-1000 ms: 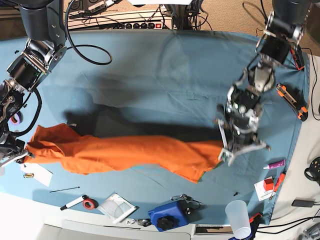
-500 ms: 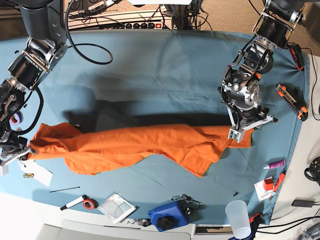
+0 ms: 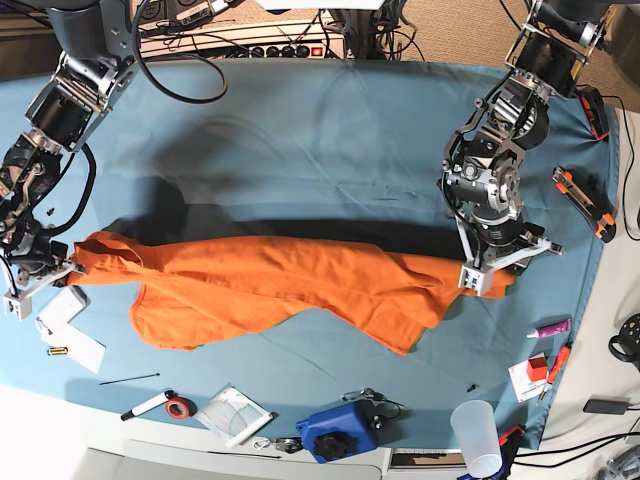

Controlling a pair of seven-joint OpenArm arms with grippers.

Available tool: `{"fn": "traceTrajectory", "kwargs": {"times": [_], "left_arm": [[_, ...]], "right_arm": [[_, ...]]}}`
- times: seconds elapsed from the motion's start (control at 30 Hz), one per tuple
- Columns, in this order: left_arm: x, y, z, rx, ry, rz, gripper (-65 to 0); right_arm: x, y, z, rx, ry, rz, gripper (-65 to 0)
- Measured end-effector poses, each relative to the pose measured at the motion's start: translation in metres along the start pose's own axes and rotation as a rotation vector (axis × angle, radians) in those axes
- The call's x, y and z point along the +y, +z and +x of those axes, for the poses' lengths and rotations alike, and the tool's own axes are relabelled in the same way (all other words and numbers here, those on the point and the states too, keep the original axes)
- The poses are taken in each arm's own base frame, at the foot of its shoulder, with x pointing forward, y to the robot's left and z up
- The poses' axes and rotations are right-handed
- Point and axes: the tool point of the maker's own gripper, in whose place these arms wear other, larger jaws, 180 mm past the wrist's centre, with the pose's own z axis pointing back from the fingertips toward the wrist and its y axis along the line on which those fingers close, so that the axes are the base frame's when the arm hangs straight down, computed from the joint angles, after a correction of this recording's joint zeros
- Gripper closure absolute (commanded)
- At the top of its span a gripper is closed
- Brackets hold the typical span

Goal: Layout the t-shirt on the table in an organized manner, then fold the t-shirt properly
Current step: 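Release and regrasp the shirt edge with the left gripper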

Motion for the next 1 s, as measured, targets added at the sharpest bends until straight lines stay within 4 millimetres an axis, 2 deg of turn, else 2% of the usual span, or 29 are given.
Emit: {"fn": "traceTrajectory", "kwargs": {"times": [0.13,0.33,0.43,0.7,0.83,1.0], "left_arm": [[-0.029,0.003,-0.016,0.088,-0.03,-0.161,-20.8],[-0.056,0.014,-0.031,0.055,-0.071,-0.23,-34.3],[-0.058,0.019,-0.035,0.021,-0.115,-0.187,-35.2],[-0.063,0.026,-0.039,0.114,-0.117,-0.18,-35.2],[-0.066,0.035,-0.028,0.087,-0.138,-0.218,-35.2],[-0.052,0.044,0.019,-0.03,-0.064,-0.227,-35.2]], "right_arm": [[-0.001,0.0,-0.003,0.007,0.001,-0.001,0.0],[0.0,0.0,-0.003,0.007,0.001,-0.001,0.0],[0.0,0.0,-0.003,0.007,0.001,-0.001,0.0],[-0.003,0.0,-0.005,0.017,0.017,-0.016,0.0],[-0.004,-0.003,-0.009,0.027,0.015,-0.016,0.0],[-0.002,-0.013,-0.017,0.039,-0.008,0.001,0.0]]}}
